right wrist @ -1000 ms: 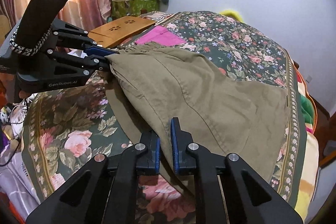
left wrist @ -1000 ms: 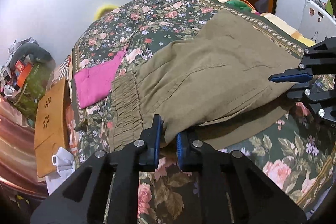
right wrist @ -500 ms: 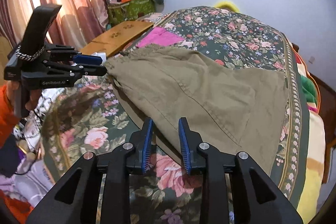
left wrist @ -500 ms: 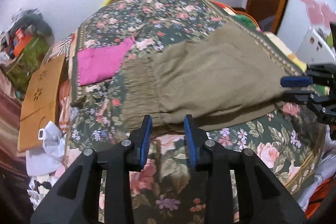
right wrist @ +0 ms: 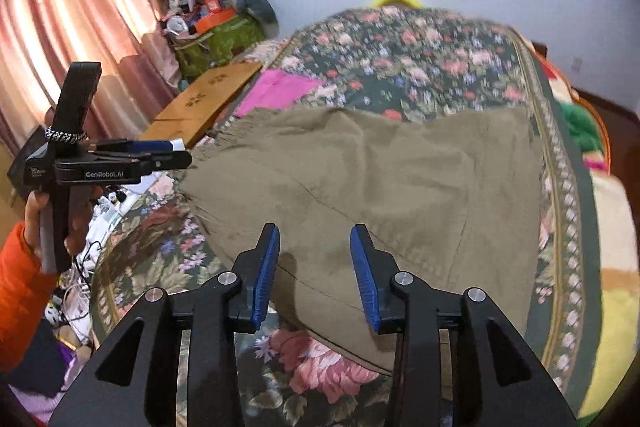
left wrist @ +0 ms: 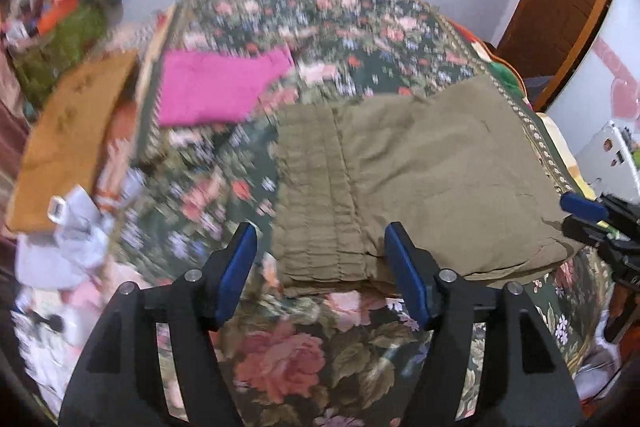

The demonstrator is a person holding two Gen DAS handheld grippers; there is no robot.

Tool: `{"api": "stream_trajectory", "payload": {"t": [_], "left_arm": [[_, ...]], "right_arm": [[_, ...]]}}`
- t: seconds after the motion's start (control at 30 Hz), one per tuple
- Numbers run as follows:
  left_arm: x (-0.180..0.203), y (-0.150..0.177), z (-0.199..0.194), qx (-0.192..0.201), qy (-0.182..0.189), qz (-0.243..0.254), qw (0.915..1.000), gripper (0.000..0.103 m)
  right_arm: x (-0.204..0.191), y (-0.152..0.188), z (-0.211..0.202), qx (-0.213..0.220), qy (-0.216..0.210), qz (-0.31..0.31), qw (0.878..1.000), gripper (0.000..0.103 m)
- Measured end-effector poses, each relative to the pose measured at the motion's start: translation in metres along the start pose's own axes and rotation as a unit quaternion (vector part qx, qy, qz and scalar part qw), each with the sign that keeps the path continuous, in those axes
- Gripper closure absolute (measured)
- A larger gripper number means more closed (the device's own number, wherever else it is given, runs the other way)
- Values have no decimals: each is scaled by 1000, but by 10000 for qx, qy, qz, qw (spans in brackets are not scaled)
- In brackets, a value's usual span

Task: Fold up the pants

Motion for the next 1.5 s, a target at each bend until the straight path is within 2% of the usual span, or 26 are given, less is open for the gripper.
{"api": "stream_trajectory", "payload": {"t": [0.07, 0.1, 0.2, 0.27, 0.3, 0.33, 0.53, 0.67, 0.77, 0.9, 1.03, 1.17, 1.27, 1.33, 1.4, 1.5], "left_arm": [[4, 5, 14, -205, 67, -2, 9998, 36], [9, 8, 18, -214, 115, 60, 9997, 36], [15, 11, 21, -84, -61, 200, 9997, 39], [15, 11, 16, 75, -194, 255, 9995, 48], [14, 10, 13, 154, -294, 269, 9991, 60], [11, 9, 9, 222, -424, 273, 9985, 61], [-2, 11, 7, 271, -445, 125, 9986, 61], [-2, 17, 13, 284, -585, 129, 9978, 61], [-4, 19, 15, 294, -604, 78, 9977, 57], [-3, 21, 17, 311, -747, 138, 9966, 53], [-4, 24, 18, 328, -831, 147, 9959, 50], [-8, 24, 17, 194, -502, -46, 9985, 51], [-5, 22, 11, 152, -618, 88, 9979, 49], [-1, 17, 2, 187, -811, 261, 9962, 44], [3, 10, -9, 366, -911, 354, 9945, 32], [4, -5, -21, 561, -921, 370, 9935, 25]], "right_arm": [[1, 4, 8, -130, -8, 30, 9999, 70], [1, 8, 10, -179, 2, 26, 9998, 70], [4, 16, 15, -281, 11, 14, 9996, 66], [7, 18, 14, -268, 20, 36, 9996, 64], [9, 20, 12, -277, 9, 45, 9996, 64], [11, 21, 11, -289, -2, 63, 9996, 64], [26, 34, 0, -300, 151, 190, 9993, 64], [49, 49, -15, -271, 474, 367, 9978, 64], [64, 64, -23, -336, 655, 476, 9962, 64], [74, 76, -33, -337, 594, 645, 9956, 64], [82, 85, -38, -376, 1040, 512, 9925, 64], [97, 97, -40, -432, 800, 833, 9924, 64], [103, 94, -45, -473, 706, 961, 9917, 61], [105, 90, -50, -458, 659, 1007, 9917, 61], [106, 82, -55, -386, 664, 1006, 9920, 61], [112, 62, -65, -119, 727, 944, 9928, 56]]}}
Point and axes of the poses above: each gripper's, at about its wrist camera, not at the fingertips, and z roughly the way its jaws point, x to its right, y to its underside, the point moved 8 cm from there along z, roughly the way its jaws point, and after that the axes turned 8 degrees about -x, right-handed, at the moved point
